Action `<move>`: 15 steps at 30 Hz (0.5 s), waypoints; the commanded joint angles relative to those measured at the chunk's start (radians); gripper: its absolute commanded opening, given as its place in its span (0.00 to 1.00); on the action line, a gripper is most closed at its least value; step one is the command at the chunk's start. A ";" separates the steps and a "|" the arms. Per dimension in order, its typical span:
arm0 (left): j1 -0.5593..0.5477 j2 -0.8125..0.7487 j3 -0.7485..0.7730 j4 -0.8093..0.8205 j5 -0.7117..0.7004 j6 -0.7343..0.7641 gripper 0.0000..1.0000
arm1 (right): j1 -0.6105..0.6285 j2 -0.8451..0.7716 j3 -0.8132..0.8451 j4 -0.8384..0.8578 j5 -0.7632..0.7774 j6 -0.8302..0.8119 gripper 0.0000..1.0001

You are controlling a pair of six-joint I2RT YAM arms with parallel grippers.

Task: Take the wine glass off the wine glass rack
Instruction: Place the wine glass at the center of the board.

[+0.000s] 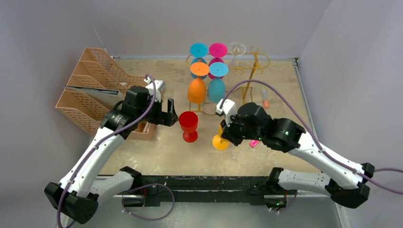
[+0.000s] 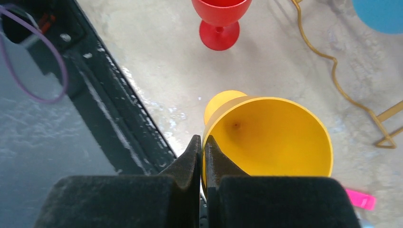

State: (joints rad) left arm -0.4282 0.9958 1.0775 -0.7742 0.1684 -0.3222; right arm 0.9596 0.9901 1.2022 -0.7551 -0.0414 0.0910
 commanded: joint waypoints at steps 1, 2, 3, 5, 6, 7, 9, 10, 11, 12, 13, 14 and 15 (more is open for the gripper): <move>0.011 -0.010 -0.052 0.083 0.019 0.049 1.00 | 0.094 0.037 -0.008 0.063 0.197 -0.133 0.00; 0.011 -0.016 -0.077 0.099 0.015 0.057 1.00 | 0.104 0.039 -0.027 0.091 0.206 -0.139 0.00; 0.011 -0.025 -0.090 0.111 0.011 0.063 1.00 | 0.112 0.040 -0.035 0.115 0.208 -0.146 0.00; 0.011 -0.044 -0.120 0.137 0.000 0.069 1.00 | 0.118 0.044 -0.072 0.166 0.235 -0.154 0.00; 0.011 -0.057 -0.136 0.153 -0.006 0.067 1.00 | 0.118 0.046 -0.088 0.190 0.250 -0.159 0.00; 0.011 -0.072 -0.156 0.169 -0.011 0.064 1.00 | 0.118 0.046 -0.108 0.219 0.269 -0.162 0.00; 0.011 -0.100 -0.201 0.208 -0.018 0.052 1.00 | 0.117 0.049 -0.135 0.265 0.295 -0.161 0.00; 0.011 -0.111 -0.221 0.222 -0.020 0.047 1.00 | 0.118 0.051 -0.147 0.290 0.304 -0.156 0.00; 0.011 -0.120 -0.238 0.236 -0.020 0.045 1.00 | 0.117 0.052 -0.154 0.311 0.308 -0.148 0.00; 0.011 -0.123 -0.245 0.243 -0.013 0.048 1.00 | 0.118 0.055 -0.162 0.330 0.308 -0.139 0.00; 0.011 -0.122 -0.241 0.236 -0.006 0.055 1.00 | 0.118 0.060 -0.168 0.349 0.308 -0.130 0.00; 0.011 -0.118 -0.232 0.228 -0.008 0.058 1.00 | 0.117 0.067 -0.172 0.364 0.306 -0.123 0.00; 0.011 -0.114 -0.229 0.222 -0.019 0.057 1.00 | 0.118 0.079 -0.171 0.371 0.297 -0.117 0.00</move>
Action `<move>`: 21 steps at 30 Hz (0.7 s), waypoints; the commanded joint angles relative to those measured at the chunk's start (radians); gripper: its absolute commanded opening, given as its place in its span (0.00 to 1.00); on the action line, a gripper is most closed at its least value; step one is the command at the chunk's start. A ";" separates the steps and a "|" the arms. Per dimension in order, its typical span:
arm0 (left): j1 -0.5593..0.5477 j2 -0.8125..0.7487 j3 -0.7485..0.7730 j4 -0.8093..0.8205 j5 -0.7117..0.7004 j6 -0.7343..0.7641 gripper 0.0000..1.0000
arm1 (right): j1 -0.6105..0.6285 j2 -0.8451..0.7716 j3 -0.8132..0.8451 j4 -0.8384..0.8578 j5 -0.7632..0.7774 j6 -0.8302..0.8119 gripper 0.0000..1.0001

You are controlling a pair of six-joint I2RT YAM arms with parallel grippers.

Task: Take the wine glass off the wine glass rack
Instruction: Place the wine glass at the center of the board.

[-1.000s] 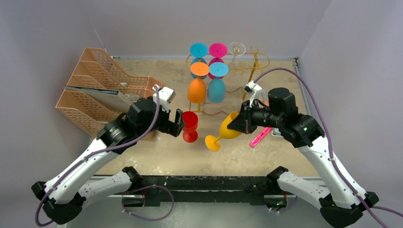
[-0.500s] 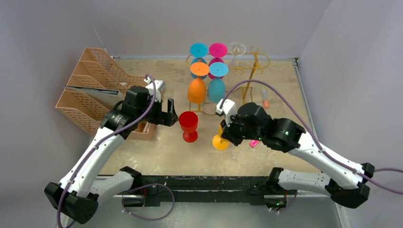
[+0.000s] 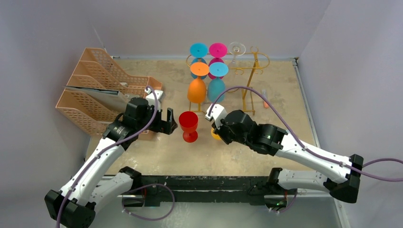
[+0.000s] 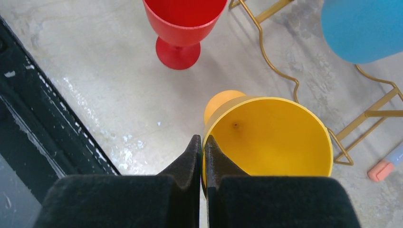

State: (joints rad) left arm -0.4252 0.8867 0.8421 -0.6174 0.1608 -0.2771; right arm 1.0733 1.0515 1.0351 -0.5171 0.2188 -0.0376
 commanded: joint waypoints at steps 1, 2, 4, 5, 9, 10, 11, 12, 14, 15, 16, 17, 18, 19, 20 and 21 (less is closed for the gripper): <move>0.008 -0.003 0.008 0.065 -0.022 0.012 1.00 | 0.004 0.032 0.000 0.136 0.031 0.017 0.00; 0.008 -0.006 0.009 0.064 -0.033 0.010 0.99 | 0.004 0.045 0.004 0.136 0.029 0.027 0.00; 0.008 -0.017 0.011 0.060 -0.053 -0.001 0.99 | 0.004 0.077 0.013 0.132 0.021 0.084 0.00; 0.008 -0.028 0.006 0.059 -0.059 -0.002 0.99 | 0.004 0.093 0.018 0.133 0.015 0.098 0.00; 0.008 -0.066 -0.005 0.055 -0.096 -0.001 0.98 | 0.004 0.160 0.042 0.138 0.020 0.128 0.00; 0.008 -0.074 -0.008 0.055 -0.101 -0.004 0.98 | 0.004 0.177 0.050 0.139 0.024 0.130 0.00; 0.008 -0.080 -0.010 0.057 -0.102 -0.006 0.99 | 0.004 0.192 0.057 0.140 0.028 0.131 0.00; 0.008 -0.084 -0.012 0.059 -0.102 -0.010 0.99 | 0.004 0.212 0.067 0.140 0.032 0.132 0.00; 0.008 -0.085 -0.014 0.057 -0.102 -0.019 0.99 | 0.004 0.235 0.080 0.138 0.041 0.134 0.00; 0.008 -0.081 -0.011 0.055 -0.099 -0.021 0.99 | 0.004 0.244 0.085 0.140 0.046 0.133 0.00; 0.008 -0.077 -0.007 0.051 -0.098 -0.022 0.99 | 0.005 0.252 0.089 0.139 0.055 0.132 0.00; 0.008 -0.072 -0.003 0.046 -0.098 -0.022 0.99 | 0.004 0.258 0.093 0.139 0.064 0.133 0.00; 0.008 -0.068 -0.001 0.042 -0.101 -0.022 0.99 | 0.004 0.262 0.096 0.139 0.074 0.132 0.00; 0.008 -0.066 0.003 0.038 -0.105 -0.022 0.99 | 0.004 0.267 0.098 0.141 0.079 0.131 0.00; 0.008 -0.066 0.005 0.036 -0.109 -0.022 0.99 | 0.004 0.270 0.098 0.144 0.082 0.131 0.00; 0.008 -0.066 0.004 0.035 -0.112 -0.022 0.99 | 0.004 0.273 0.100 0.148 0.083 0.131 0.00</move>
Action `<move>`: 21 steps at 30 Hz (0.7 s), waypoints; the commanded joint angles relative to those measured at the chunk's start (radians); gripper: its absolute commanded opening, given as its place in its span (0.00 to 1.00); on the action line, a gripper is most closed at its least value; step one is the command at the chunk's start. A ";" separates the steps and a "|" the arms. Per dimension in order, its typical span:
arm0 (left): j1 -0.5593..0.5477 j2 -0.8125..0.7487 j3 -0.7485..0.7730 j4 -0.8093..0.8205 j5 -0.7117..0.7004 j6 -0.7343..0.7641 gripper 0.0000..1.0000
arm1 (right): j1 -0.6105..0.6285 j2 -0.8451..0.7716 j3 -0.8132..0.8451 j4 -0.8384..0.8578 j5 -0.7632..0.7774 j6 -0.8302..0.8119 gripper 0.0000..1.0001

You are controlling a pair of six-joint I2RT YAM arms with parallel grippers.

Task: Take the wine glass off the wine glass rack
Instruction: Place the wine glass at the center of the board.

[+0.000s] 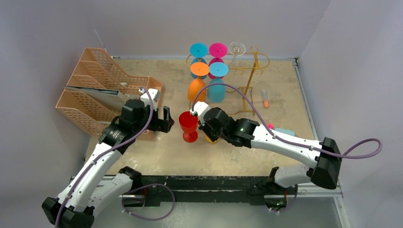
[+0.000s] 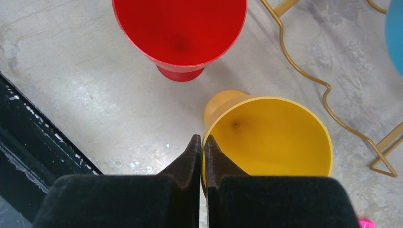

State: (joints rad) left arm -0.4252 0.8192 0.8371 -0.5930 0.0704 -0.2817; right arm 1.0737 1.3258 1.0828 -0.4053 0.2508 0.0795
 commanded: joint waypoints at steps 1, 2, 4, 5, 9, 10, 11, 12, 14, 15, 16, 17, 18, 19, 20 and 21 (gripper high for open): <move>0.008 -0.001 0.009 0.009 -0.025 -0.017 1.00 | 0.004 0.001 0.052 0.040 0.053 0.017 0.00; 0.009 -0.006 0.008 0.010 -0.030 -0.017 1.00 | 0.004 0.003 0.052 0.046 0.055 0.023 0.00; 0.008 -0.017 0.008 0.010 -0.044 -0.013 1.00 | 0.003 0.009 0.053 0.053 0.057 0.038 0.00; 0.009 -0.022 0.007 0.010 -0.054 -0.011 1.00 | 0.002 0.014 0.054 0.055 0.059 0.046 0.00; 0.008 -0.037 0.005 0.007 -0.088 -0.007 1.00 | -0.012 0.043 0.067 0.058 0.058 0.080 0.00; 0.008 -0.040 0.005 0.007 -0.097 -0.007 1.00 | -0.021 0.054 0.086 0.049 0.044 0.091 0.00; 0.008 -0.041 0.004 0.007 -0.101 -0.005 1.00 | -0.035 0.067 0.106 0.022 0.032 0.103 0.00; 0.008 -0.042 0.004 0.005 -0.105 -0.004 1.00 | -0.045 0.081 0.125 0.002 0.030 0.116 0.00; 0.008 -0.040 0.004 0.003 -0.111 -0.001 1.00 | -0.061 0.106 0.149 -0.023 0.023 0.128 0.00; 0.008 -0.039 0.005 0.003 -0.115 -0.001 1.00 | -0.064 0.114 0.152 -0.023 0.017 0.130 0.00; 0.008 -0.036 0.005 0.001 -0.117 -0.001 1.00 | -0.066 0.119 0.151 -0.018 0.010 0.132 0.00; 0.008 -0.032 0.006 0.000 -0.120 -0.001 1.00 | -0.066 0.122 0.147 -0.006 -0.003 0.134 0.00; 0.008 -0.028 0.007 -0.002 -0.124 0.000 1.00 | -0.066 0.122 0.140 0.005 -0.011 0.137 0.00; 0.008 -0.024 0.011 -0.005 -0.128 0.001 1.00 | -0.066 0.123 0.134 0.011 -0.011 0.143 0.00; 0.008 -0.019 0.013 -0.007 -0.132 0.001 1.00 | -0.066 0.124 0.130 0.016 -0.008 0.149 0.00; 0.008 -0.015 0.013 -0.009 -0.134 0.001 1.00 | -0.066 0.126 0.127 0.018 -0.004 0.154 0.00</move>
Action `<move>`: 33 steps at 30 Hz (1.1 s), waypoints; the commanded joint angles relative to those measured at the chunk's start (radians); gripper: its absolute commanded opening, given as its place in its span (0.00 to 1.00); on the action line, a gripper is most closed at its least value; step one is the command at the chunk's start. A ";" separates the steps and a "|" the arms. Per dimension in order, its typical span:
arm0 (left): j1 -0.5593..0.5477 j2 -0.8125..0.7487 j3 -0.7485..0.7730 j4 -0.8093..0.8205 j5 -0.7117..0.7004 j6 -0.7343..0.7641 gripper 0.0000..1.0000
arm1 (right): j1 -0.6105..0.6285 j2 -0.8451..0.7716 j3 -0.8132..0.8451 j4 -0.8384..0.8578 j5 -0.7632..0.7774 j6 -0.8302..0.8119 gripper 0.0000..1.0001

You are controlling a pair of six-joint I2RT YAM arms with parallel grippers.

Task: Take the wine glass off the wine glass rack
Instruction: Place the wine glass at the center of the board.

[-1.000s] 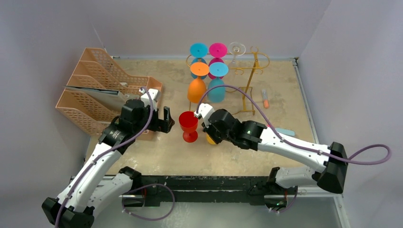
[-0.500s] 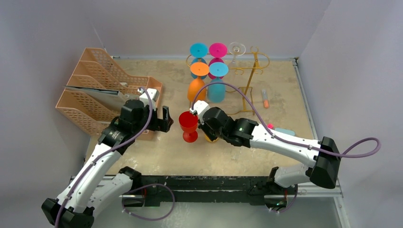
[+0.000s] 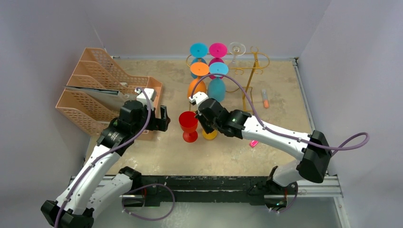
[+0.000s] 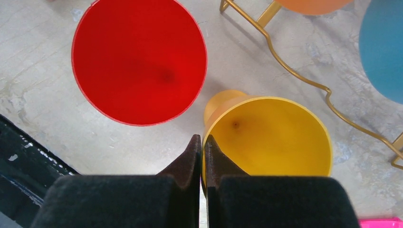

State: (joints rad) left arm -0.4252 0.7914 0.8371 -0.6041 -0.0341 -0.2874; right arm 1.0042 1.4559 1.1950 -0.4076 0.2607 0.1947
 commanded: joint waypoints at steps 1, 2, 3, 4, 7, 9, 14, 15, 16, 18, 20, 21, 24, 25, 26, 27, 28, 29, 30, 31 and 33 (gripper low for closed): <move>0.008 0.015 0.013 0.002 -0.030 0.007 1.00 | 0.003 -0.002 0.012 0.021 -0.008 0.042 0.00; 0.008 0.017 0.014 0.003 -0.030 0.007 1.00 | 0.003 -0.001 0.009 0.023 -0.005 0.043 0.00; 0.008 0.019 0.014 0.005 -0.029 0.009 1.00 | 0.002 0.000 0.007 0.026 -0.005 0.044 0.00; 0.008 0.020 0.014 0.007 -0.028 0.011 1.00 | 0.002 0.001 0.005 0.028 -0.007 0.044 0.00; 0.008 0.028 0.014 0.009 -0.026 0.013 1.00 | 0.001 0.007 0.006 0.032 -0.010 0.047 0.00; 0.008 0.029 0.014 0.007 -0.029 0.011 1.00 | 0.002 0.010 0.007 0.033 -0.007 0.046 0.03; 0.008 0.023 0.013 0.004 -0.033 0.008 1.00 | -0.001 0.009 -0.003 0.062 -0.020 0.046 0.06; 0.008 0.020 0.013 0.005 -0.034 0.008 1.00 | -0.002 0.009 -0.003 0.063 -0.020 0.046 0.07; 0.008 0.019 0.011 0.006 -0.035 0.008 1.00 | -0.001 0.010 -0.001 0.063 -0.017 0.045 0.08; 0.008 0.018 0.012 0.006 -0.035 0.008 1.00 | -0.001 0.012 0.004 0.056 -0.008 0.042 0.09; 0.008 0.020 0.011 0.006 -0.034 0.008 1.00 | -0.002 0.012 0.007 0.048 -0.002 0.039 0.10; 0.008 0.020 0.011 0.006 -0.032 0.008 1.00 | -0.002 0.012 0.008 0.044 0.000 0.037 0.10; 0.008 0.021 0.013 0.004 -0.030 0.010 1.00 | -0.001 0.013 0.012 0.032 0.003 0.033 0.11; 0.008 0.021 0.013 0.004 -0.029 0.010 1.00 | -0.001 0.013 0.013 0.029 0.003 0.031 0.12; 0.008 0.020 0.013 0.004 -0.029 0.009 1.00 | -0.002 0.014 0.014 0.026 0.003 0.030 0.12; 0.009 0.019 0.013 0.004 -0.029 0.009 1.00 | -0.002 0.014 0.015 0.024 0.002 0.031 0.12; 0.008 0.019 0.012 0.004 -0.029 0.009 1.00 | -0.002 0.016 0.016 0.022 0.002 0.030 0.13; 0.008 0.018 0.013 0.003 -0.029 0.008 1.00 | -0.001 0.017 0.018 0.019 0.002 0.028 0.14; 0.008 0.017 0.012 0.002 -0.029 0.008 1.00 | -0.002 0.018 0.022 0.014 0.002 0.026 0.14; 0.008 0.016 0.012 0.004 -0.029 0.008 1.00 | -0.001 0.020 0.027 0.007 0.003 0.024 0.14; 0.009 0.017 0.012 0.004 -0.029 0.008 1.00 | -0.001 0.025 0.040 -0.010 0.005 0.017 0.15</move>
State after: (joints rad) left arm -0.4252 0.8204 0.8371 -0.6163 -0.0570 -0.2859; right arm 1.0039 1.4681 1.1946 -0.3901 0.2447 0.2234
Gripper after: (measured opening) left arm 0.998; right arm 0.137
